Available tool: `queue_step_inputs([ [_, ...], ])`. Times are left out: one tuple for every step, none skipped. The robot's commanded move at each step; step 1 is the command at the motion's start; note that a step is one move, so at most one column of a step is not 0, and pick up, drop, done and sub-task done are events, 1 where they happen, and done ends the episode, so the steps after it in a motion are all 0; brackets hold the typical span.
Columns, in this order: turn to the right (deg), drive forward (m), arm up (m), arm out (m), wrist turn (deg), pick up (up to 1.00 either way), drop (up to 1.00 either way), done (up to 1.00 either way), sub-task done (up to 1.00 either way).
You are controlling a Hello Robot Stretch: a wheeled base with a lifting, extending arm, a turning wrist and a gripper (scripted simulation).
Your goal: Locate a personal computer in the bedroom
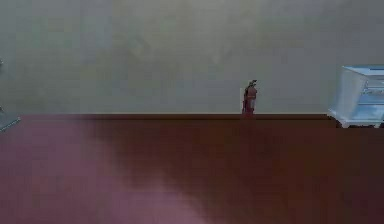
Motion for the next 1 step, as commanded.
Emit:
queue_step_inputs([
  [45.0, 0.0, 0.0, 0.0, 0.0, 0.0, 0.0, 0.0, 0.0],
])
